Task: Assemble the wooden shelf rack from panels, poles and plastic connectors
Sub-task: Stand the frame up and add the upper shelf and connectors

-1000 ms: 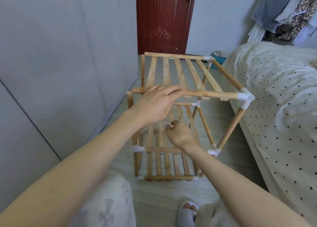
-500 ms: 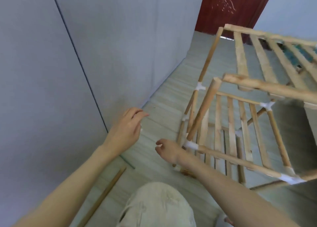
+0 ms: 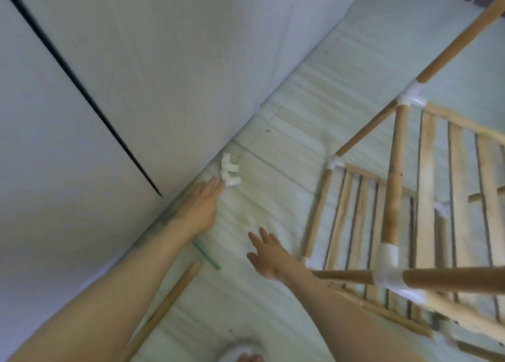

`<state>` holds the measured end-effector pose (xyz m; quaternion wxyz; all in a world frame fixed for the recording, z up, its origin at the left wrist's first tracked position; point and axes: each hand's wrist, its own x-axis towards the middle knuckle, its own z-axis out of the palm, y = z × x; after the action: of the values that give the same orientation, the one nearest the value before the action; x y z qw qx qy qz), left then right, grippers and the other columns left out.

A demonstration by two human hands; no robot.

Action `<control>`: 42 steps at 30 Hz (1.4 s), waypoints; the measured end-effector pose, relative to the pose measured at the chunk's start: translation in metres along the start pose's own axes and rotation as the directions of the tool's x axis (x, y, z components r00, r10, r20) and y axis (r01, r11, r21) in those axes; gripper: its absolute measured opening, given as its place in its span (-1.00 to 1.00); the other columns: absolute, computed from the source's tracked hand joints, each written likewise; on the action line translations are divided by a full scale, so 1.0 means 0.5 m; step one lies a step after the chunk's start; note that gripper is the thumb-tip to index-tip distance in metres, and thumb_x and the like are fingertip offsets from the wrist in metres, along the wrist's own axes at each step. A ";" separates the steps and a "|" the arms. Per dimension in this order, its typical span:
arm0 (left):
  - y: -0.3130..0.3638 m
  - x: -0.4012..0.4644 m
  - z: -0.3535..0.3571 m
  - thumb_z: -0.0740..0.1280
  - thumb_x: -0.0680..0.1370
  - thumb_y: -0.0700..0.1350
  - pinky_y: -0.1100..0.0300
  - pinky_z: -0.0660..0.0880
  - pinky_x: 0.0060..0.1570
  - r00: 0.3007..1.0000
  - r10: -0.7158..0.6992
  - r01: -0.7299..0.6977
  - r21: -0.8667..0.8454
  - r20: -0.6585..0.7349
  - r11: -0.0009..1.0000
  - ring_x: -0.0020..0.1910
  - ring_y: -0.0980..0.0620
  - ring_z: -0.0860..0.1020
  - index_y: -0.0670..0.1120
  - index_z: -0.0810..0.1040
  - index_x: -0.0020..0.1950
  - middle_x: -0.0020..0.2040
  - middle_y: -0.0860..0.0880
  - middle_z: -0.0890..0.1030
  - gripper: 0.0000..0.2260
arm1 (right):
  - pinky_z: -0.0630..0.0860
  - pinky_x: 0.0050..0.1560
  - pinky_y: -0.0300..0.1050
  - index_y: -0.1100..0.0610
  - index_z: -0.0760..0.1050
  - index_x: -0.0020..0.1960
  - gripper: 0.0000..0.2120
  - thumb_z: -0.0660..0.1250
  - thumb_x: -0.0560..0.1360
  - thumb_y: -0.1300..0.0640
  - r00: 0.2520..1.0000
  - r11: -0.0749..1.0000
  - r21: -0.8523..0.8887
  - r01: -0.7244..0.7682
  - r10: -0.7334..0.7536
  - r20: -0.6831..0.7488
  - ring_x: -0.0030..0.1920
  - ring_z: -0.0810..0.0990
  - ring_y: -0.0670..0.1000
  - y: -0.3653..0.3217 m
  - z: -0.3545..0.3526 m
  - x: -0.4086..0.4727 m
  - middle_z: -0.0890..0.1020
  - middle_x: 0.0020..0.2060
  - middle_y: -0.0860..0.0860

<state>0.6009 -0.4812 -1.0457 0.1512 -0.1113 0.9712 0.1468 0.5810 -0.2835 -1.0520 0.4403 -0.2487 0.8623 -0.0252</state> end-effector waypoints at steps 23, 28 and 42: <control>0.081 -0.075 0.029 0.29 0.56 -0.20 0.23 0.37 -0.13 0.945 -0.309 0.139 -0.723 -0.107 0.676 -0.11 -0.01 0.51 -0.15 0.53 0.11 -0.05 -0.09 0.55 -0.85 | 0.33 0.23 -0.18 0.03 0.14 0.48 -0.55 0.06 0.63 -0.02 0.992 0.811 0.578 -0.085 0.123 -0.026 0.35 0.37 0.04 -0.003 -0.021 -0.153 0.33 0.41 0.04; 0.127 -0.153 -0.097 0.24 0.59 -0.10 0.21 0.46 -0.25 0.936 -0.334 0.034 -0.913 -0.114 0.406 -0.34 0.05 0.50 -0.06 0.52 -0.02 -0.25 -0.08 0.58 -0.91 | 0.41 0.07 -0.15 0.13 0.28 0.41 -0.61 0.09 0.62 0.04 0.983 0.747 0.663 0.043 0.085 -0.160 0.10 0.53 0.05 -0.050 -0.105 -0.256 0.55 0.15 0.08; 0.399 -0.425 -0.551 0.28 0.56 -0.23 0.31 0.51 -0.29 0.806 -0.147 -0.580 -0.815 -0.573 0.001 -0.31 0.04 0.58 -0.16 0.48 -0.12 -0.21 -0.07 0.57 -0.94 | 0.57 -0.34 -0.22 0.16 0.44 0.02 -0.95 0.23 0.57 0.21 0.571 0.414 0.488 0.769 -0.102 -0.814 -0.34 0.59 -0.03 -0.145 -0.339 -0.709 0.54 -0.13 0.09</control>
<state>0.6747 -0.3464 -0.6751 -0.2581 -0.0557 0.5948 0.7592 0.6529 -0.2167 -0.6647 0.1276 -0.2247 0.7308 -0.6318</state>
